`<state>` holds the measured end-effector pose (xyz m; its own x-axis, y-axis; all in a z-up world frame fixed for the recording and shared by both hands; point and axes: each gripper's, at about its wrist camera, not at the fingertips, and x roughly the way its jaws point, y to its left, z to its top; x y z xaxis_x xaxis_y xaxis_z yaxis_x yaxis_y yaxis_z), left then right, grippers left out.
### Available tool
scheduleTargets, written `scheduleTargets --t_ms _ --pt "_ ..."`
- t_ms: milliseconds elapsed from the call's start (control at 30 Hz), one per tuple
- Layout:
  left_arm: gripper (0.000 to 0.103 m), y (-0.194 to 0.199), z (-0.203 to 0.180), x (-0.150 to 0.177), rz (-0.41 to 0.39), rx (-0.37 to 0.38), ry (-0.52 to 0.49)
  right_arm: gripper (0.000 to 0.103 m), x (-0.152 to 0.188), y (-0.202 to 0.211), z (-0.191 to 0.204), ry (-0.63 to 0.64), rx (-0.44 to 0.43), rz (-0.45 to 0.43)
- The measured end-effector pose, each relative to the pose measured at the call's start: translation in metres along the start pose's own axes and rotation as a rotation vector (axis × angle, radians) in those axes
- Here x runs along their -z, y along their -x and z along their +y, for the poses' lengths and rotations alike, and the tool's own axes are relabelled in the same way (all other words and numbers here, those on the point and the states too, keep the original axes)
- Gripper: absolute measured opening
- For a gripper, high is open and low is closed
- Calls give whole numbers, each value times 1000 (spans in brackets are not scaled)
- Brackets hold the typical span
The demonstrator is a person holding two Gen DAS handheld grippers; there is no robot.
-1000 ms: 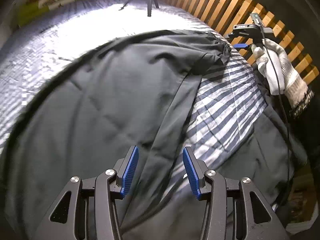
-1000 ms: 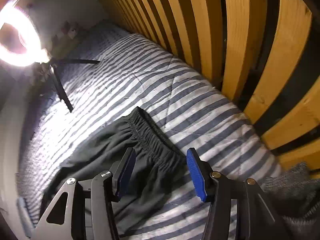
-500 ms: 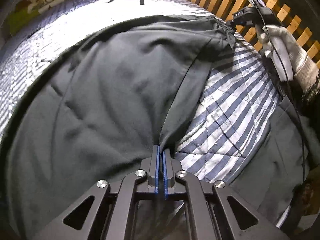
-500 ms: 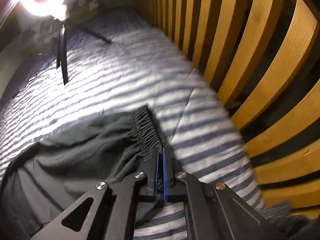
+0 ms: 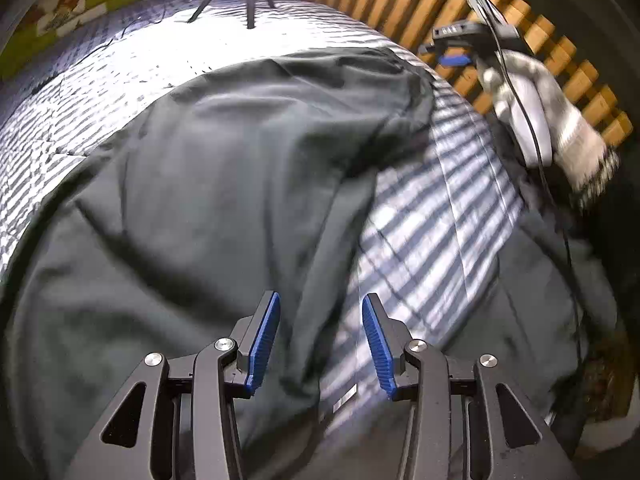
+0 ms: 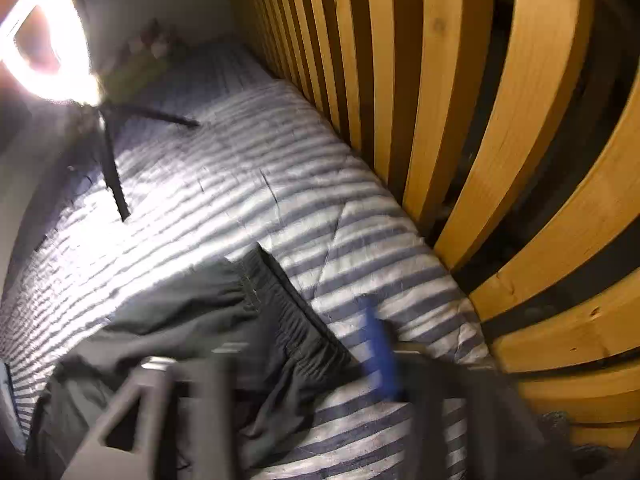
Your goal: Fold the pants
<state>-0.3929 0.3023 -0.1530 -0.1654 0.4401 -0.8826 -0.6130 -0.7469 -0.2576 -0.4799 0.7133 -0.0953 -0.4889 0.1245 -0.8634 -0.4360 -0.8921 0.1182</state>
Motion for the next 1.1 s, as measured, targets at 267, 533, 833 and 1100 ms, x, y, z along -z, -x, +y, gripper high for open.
scheduleTargets --t_ms 267,533,833,1100 --pt "1 -36 -16 -15 34 -28 -28 27 9 -25 33 153 29 32" --pt "0 -11 -30 -10 -13 -10 -93 0 -4 0 12 131 145 -90" --pt "21 -23 -51 10 51 30 -179 14 -6 1 -16 55 10 -33" --pt "9 -41 -58 4 77 46 -192 14 23 -24 18 258 159 34"
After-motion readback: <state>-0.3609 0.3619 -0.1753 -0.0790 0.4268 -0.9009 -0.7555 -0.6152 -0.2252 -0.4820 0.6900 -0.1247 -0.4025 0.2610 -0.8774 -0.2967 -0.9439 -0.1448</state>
